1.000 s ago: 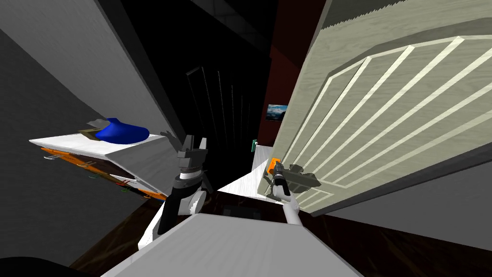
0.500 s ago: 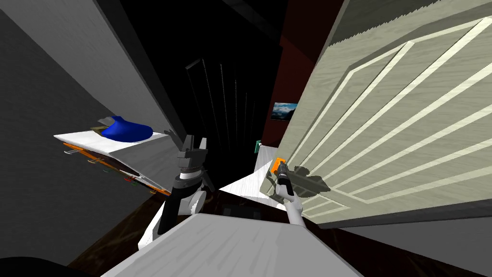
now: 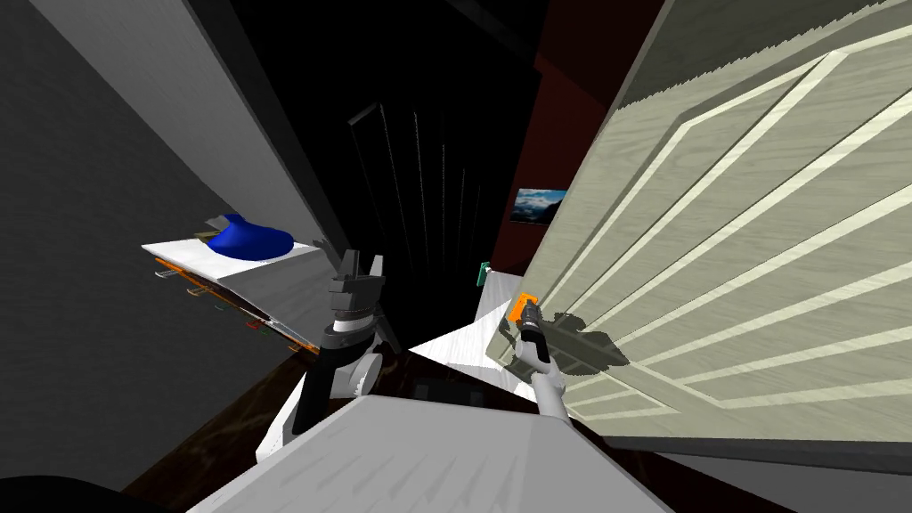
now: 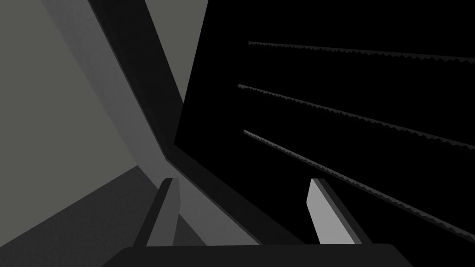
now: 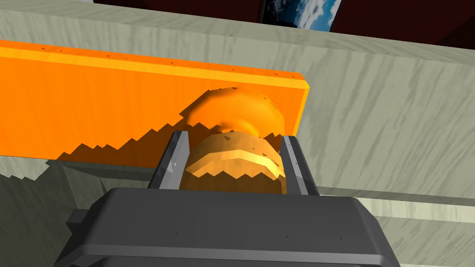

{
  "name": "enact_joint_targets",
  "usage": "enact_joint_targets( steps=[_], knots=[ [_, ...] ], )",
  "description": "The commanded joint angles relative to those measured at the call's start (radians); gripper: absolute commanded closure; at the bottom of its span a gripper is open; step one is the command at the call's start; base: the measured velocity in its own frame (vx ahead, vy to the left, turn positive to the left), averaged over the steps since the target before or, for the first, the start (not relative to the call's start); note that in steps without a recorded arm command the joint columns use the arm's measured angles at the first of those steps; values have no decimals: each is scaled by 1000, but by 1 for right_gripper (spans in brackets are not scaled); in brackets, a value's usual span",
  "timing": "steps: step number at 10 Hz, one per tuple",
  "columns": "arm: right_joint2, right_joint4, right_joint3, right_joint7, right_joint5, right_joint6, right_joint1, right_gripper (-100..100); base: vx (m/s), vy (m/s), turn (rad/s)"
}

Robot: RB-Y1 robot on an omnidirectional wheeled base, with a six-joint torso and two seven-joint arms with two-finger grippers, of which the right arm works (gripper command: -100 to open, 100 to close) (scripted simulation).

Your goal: Push the door open

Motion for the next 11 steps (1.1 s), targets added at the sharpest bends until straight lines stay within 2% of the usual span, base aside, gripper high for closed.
enact_joint_targets(
  steps=[1, 2, 3, 4, 5, 6, 8, 9, 10, 11],
  knots=[
    [-17, -3, -30, 7, -5, -16, -8, 100, 37, -18, 75],
    [-19, 2, -64, 23, -10, -20, -18, 100, 47, -12, 140],
    [-19, 2, -67, 23, -10, -20, -18, 100, 46, -15, 67],
    [-20, 7, -93, 39, -16, -24, -28, 100, 50, -16, 104],
    [-20, 7, -105, 39, -16, -24, -28, 100, 45, -18, 74],
    [-21, 13, -134, 56, -22, -27, -39, 100, 52, -20, 146],
    [-21, 13, -144, 56, -22, -27, -39, 100, 30, -24, 28],
    [-21, 19, -184, 73, -28, -32, -50, 100, 39, -14, 144],
    [-21, 19, -185, 73, -28, -32, -50, 100, 36, -16, 68],
    [-22, 25, -216, 90, -34, -36, -61, 100, 41, -23, 139]
  ],
)
